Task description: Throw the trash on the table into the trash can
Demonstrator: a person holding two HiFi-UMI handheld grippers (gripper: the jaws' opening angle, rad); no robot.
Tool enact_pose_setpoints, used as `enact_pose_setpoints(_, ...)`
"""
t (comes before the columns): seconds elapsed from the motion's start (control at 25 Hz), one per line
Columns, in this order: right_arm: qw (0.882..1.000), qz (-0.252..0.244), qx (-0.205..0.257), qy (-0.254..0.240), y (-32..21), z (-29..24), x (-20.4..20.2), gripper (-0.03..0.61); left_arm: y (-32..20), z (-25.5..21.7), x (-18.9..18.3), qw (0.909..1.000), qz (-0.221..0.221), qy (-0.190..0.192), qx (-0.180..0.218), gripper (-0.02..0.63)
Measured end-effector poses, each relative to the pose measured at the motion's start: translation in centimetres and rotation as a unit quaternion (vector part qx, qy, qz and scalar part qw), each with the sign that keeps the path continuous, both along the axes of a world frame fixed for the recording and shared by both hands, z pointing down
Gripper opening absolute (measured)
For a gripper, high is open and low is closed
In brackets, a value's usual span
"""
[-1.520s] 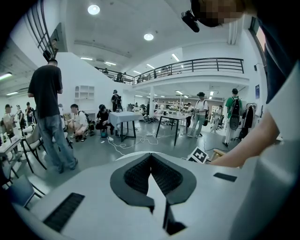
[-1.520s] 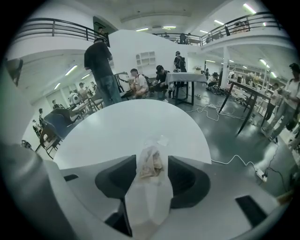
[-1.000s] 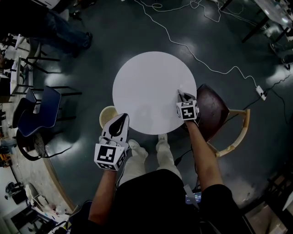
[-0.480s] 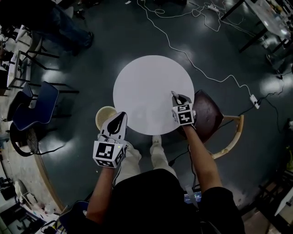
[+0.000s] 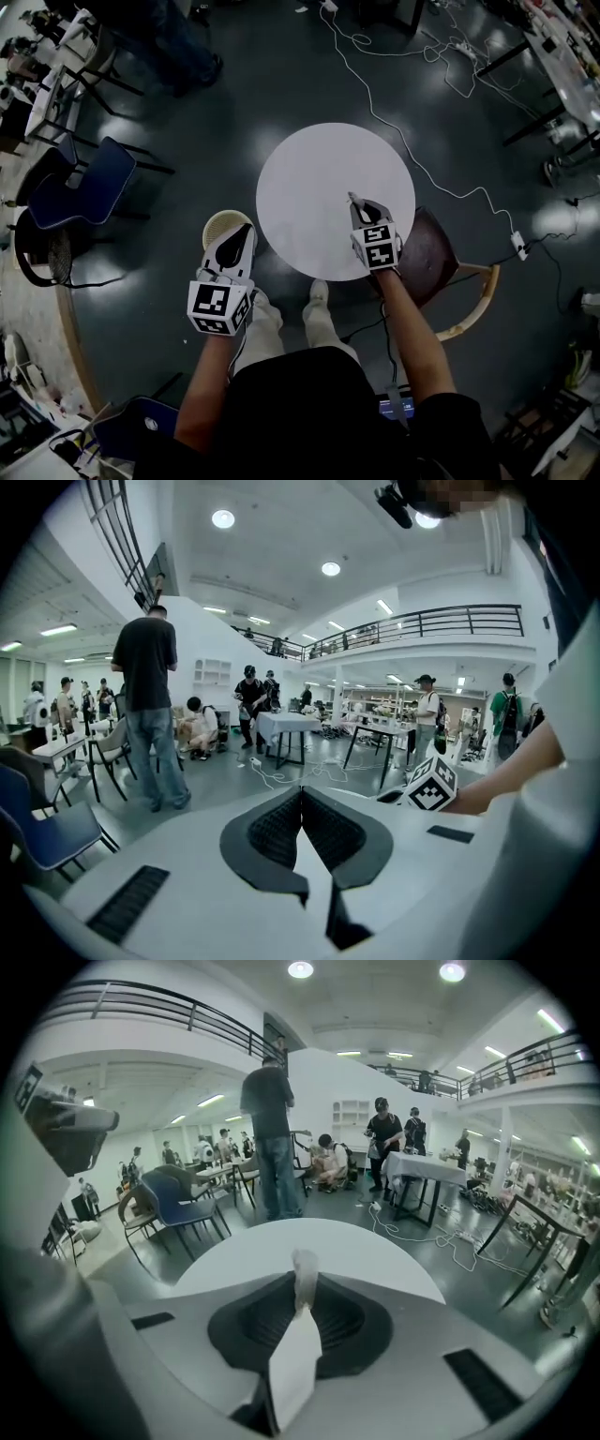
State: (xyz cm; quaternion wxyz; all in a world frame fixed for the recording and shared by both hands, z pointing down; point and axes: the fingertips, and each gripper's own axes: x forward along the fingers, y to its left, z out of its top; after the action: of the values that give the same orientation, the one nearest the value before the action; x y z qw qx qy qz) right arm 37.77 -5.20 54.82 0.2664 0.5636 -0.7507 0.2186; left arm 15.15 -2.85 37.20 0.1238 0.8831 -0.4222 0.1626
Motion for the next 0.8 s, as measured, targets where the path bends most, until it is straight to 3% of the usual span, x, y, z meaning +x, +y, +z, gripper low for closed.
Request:
enact_pose_setpoints(0.44,0.996,-0.079,0.028,-0.019,-4.3,-3.3,-11.9,0.053,-1.0,0.1,-8.4,0.9978,-0.065,0.014,0.002,0.015)
enact_pose_setpoints(0.8,0.986,-0.155,0.045,-0.037,-6.6,-4.4,-24.1,0.049,-0.5,0.9,-18.0,0.9905,-0.136,0.017,-0.006,0.015)
